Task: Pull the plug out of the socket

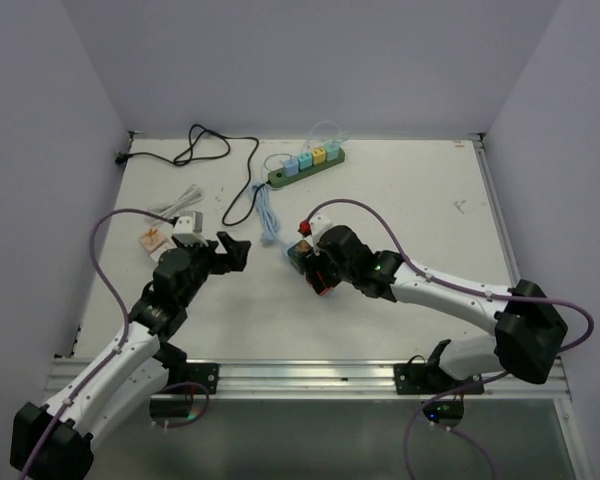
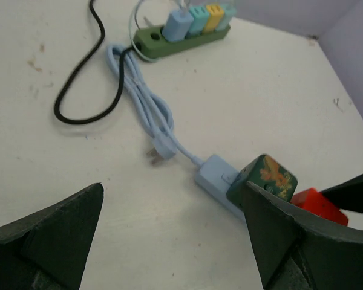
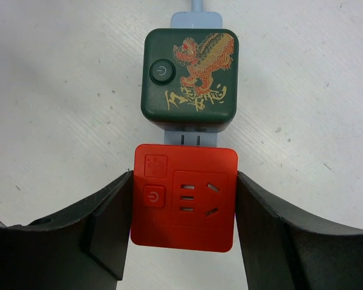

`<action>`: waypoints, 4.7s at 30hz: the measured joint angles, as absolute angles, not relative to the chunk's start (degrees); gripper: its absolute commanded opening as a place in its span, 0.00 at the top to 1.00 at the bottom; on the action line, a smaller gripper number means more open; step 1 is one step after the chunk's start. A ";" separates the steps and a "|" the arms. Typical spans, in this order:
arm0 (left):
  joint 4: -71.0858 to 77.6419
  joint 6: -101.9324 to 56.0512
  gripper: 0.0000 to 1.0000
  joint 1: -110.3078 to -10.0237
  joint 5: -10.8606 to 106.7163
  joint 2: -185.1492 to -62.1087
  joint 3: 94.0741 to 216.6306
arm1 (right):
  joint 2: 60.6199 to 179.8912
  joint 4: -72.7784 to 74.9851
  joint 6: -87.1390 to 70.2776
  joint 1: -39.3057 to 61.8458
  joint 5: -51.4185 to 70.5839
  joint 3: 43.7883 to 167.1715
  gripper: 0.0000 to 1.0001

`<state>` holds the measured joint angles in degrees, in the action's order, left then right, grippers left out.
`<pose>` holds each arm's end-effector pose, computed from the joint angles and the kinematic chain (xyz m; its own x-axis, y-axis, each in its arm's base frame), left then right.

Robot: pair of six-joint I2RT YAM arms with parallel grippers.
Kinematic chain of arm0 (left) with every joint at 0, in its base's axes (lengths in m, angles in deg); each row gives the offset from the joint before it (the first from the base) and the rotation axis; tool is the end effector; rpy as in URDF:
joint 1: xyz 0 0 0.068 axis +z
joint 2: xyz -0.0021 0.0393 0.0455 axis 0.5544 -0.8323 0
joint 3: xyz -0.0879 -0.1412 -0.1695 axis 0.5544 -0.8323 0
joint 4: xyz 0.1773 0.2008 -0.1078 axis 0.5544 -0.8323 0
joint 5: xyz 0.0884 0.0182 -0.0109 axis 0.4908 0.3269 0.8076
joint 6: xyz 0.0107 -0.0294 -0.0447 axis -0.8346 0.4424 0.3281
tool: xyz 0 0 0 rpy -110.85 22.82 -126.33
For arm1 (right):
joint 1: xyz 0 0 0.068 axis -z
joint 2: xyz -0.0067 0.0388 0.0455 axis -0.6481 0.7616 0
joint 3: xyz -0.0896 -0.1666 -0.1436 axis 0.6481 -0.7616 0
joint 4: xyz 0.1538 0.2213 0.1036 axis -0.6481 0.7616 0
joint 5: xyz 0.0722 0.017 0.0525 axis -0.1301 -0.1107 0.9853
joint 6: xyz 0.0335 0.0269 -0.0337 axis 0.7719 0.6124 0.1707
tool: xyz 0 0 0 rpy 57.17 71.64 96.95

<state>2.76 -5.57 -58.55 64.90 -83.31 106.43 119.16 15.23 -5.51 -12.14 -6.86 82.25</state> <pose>0.2046 -0.0887 0.2271 -0.2772 -0.3987 -0.8742 0.1676 0.8758 -0.4526 0.2066 0.2605 0.1895 -0.5245 -0.4097 -0.7464 -0.6361 0.7713 0.0236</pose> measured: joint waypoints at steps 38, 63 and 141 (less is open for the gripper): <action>28.81 -28.26 0.11 -73.85 47.81 -126.88 114.95 | 108.01 8.34 -9.49 -8.68 2.78 70.73 0.87; 26.52 -29.85 0.14 -74.29 43.83 -128.58 115.61 | 111.25 7.78 -8.33 -8.55 2.98 73.85 0.89; 22.21 -21.55 1.00 -72.04 53.80 -122.66 111.41 | 117.26 -0.84 -12.22 -17.49 -11.51 74.42 0.91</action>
